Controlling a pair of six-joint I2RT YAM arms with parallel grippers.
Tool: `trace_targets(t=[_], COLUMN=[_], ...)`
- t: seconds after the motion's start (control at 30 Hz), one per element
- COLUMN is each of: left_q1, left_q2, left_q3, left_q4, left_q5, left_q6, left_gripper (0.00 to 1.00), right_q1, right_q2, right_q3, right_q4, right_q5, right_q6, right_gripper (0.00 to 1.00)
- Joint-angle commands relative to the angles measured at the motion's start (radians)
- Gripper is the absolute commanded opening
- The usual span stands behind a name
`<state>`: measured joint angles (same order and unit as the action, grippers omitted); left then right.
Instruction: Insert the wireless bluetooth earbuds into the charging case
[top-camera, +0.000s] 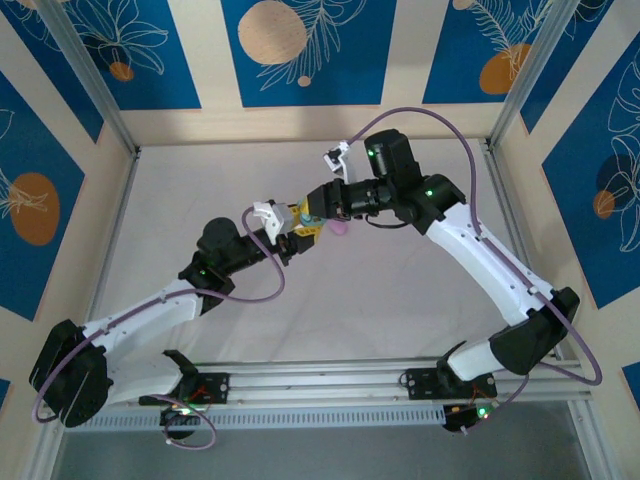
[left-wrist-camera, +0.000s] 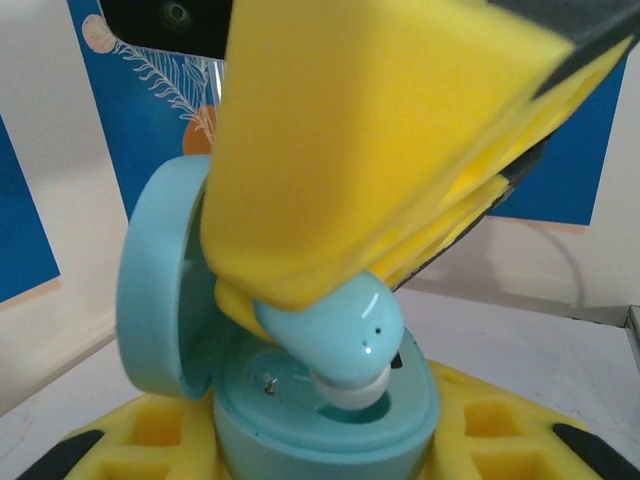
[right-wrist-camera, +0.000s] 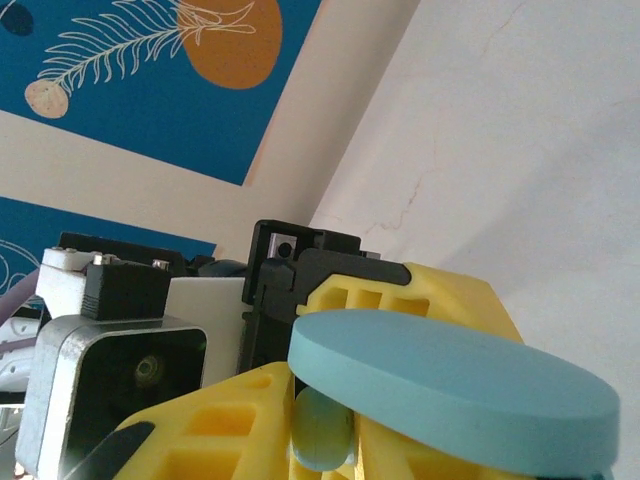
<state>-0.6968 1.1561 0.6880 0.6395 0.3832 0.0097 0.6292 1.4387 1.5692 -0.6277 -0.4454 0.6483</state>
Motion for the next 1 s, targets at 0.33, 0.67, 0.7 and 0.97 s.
trace_targets(t=[0.33,0.67,0.7,0.97], left_q1=[-0.015,-0.015,-0.015,-0.015], left_q2=[-0.021,-0.025,-0.027,-0.043], left_q3=[0.022,0.025,0.026,0.019], left_q4=[0.064,0.065,0.063,0.045], left_q5=[-0.019,-0.017,-0.017,-0.027], left_q6=[-0.009,-0.011,-0.011,-0.007], left_gripper=[0.35,0.35,0.35,0.35], right_q1=[0.027,0.032,0.033,0.034], right_q2=[0.026,0.026,0.026,0.023], right_q3=[0.071,0.077,0.077,0.088], right_q4=[-0.133,-0.143,-0.145,-0.146], right_q5=[0.114,0.132,0.134,0.129], right_q6=[-0.078,-0.084,-0.084,-0.080], right_gripper=[0.21,0.24,0.25,0.25])
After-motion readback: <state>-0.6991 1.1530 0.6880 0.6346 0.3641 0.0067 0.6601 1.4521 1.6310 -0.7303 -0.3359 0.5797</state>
